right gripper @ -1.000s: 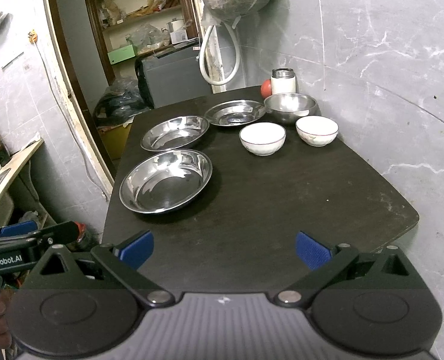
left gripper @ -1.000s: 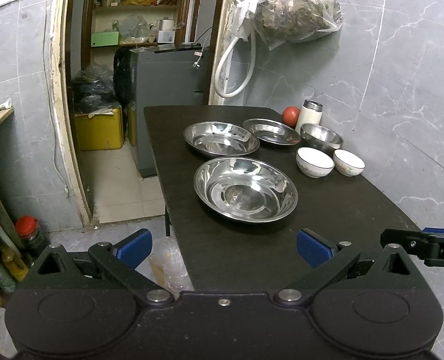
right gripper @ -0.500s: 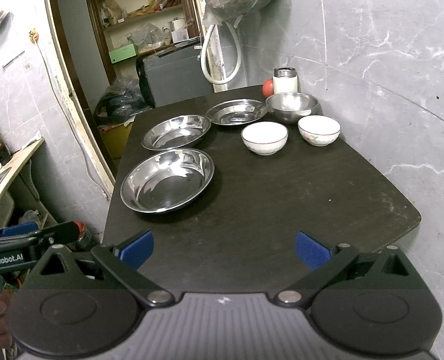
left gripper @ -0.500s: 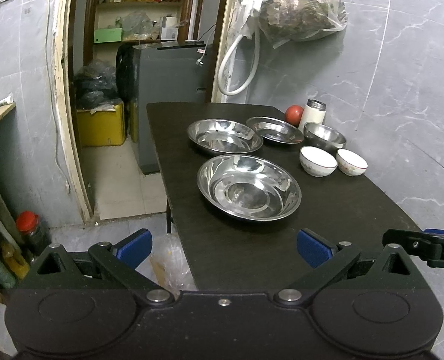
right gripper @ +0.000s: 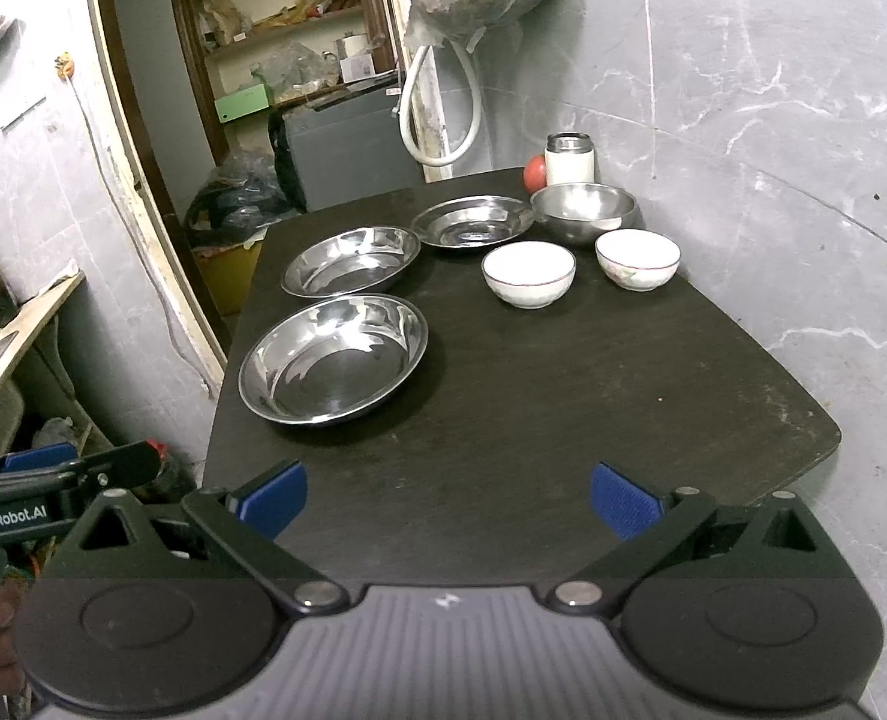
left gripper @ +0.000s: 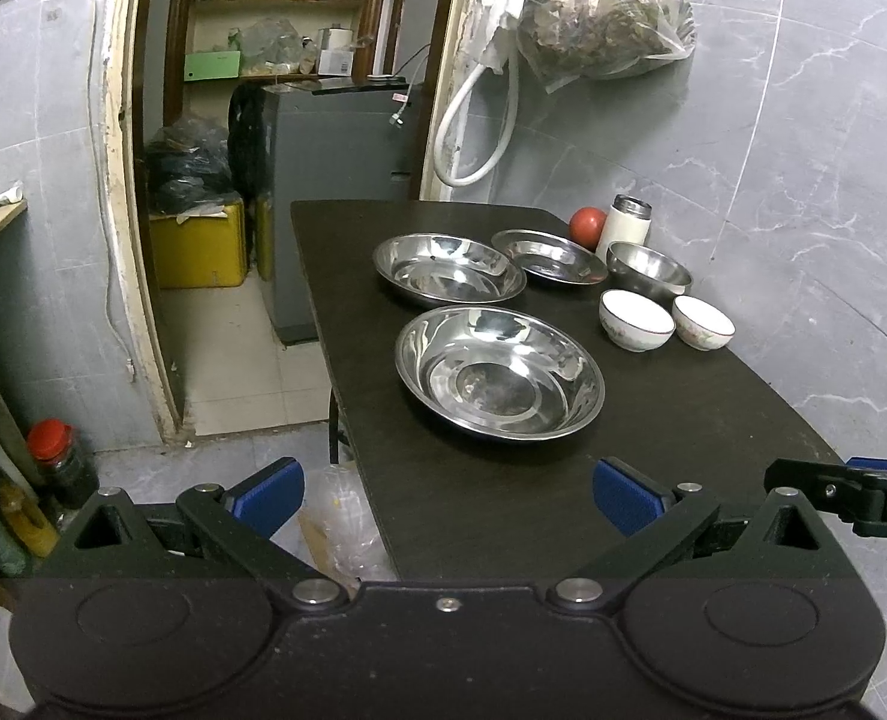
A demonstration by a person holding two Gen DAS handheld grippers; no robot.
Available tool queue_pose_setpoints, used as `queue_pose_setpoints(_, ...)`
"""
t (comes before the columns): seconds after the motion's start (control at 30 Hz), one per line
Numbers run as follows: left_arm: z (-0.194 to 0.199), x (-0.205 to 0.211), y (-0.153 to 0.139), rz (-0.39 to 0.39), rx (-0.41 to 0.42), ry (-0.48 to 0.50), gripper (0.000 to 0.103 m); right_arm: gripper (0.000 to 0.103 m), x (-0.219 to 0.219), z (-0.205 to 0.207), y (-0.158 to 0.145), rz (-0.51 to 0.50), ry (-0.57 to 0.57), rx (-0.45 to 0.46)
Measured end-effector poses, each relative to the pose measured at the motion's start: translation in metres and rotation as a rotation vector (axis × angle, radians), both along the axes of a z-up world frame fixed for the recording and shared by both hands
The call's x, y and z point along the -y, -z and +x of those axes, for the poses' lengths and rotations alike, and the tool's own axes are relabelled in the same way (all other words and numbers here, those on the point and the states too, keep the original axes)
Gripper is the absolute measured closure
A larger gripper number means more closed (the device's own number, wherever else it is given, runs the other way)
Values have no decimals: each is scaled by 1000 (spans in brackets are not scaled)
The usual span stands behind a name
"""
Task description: Organize plates and bowls
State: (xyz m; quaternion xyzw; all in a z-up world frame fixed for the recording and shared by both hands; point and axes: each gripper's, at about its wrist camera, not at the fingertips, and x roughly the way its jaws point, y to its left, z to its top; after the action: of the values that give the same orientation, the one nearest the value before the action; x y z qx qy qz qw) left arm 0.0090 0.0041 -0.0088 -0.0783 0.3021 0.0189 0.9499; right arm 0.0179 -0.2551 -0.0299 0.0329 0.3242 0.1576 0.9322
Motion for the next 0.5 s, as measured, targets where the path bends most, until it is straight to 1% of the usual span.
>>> queue_pose_setpoints(0.5, 3, 4, 1, -4, 0, 5, 1, 0, 1, 5, 0, -9, 14, -8)
